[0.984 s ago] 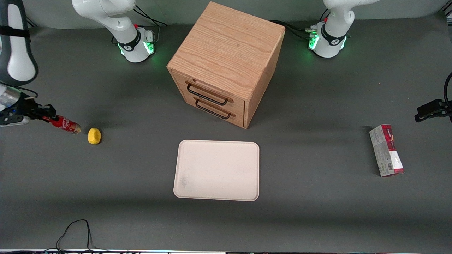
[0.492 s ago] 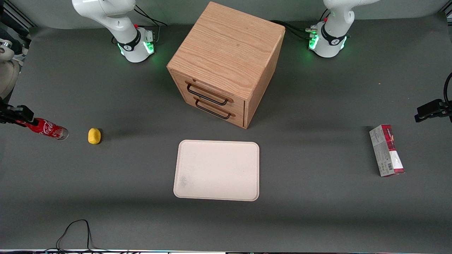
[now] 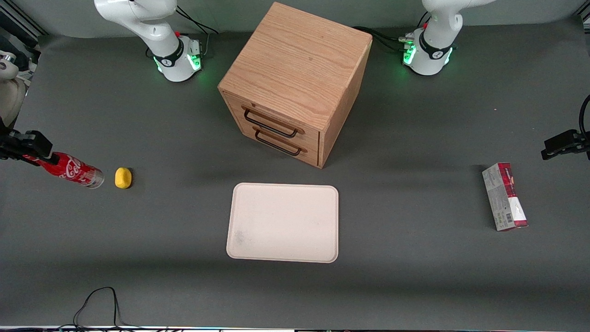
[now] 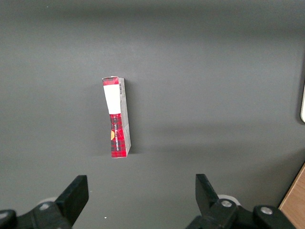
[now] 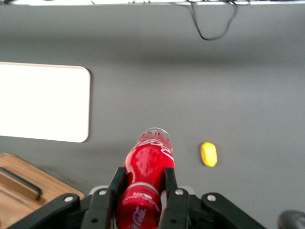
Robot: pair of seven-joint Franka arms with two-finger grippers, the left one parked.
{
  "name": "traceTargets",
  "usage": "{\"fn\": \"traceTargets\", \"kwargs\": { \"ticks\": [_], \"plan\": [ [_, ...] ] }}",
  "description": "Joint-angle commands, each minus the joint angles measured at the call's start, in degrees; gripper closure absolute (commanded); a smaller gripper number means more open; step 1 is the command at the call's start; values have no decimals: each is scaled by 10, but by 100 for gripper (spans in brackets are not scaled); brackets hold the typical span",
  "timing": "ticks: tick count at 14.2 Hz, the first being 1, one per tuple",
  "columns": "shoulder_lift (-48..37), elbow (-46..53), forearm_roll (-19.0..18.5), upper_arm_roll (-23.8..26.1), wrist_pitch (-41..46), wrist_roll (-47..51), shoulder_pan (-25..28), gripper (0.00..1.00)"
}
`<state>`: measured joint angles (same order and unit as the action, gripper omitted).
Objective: Place coke bottle on tray
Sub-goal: 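Lift the bottle and carry it with the right gripper to the cream tray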
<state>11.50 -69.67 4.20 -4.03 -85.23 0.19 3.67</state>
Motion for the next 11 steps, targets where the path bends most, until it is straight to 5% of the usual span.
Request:
{"fn": "traceTargets", "kwargs": {
  "ticks": [1, 7, 11],
  "plan": [
    [32, 60, -23, 75, 23, 72, -11, 100],
    [170, 104, -154, 270, -71, 285, -2, 100],
    [259, 98, -182, 277, -189, 324, 35, 100]
  ]
}}
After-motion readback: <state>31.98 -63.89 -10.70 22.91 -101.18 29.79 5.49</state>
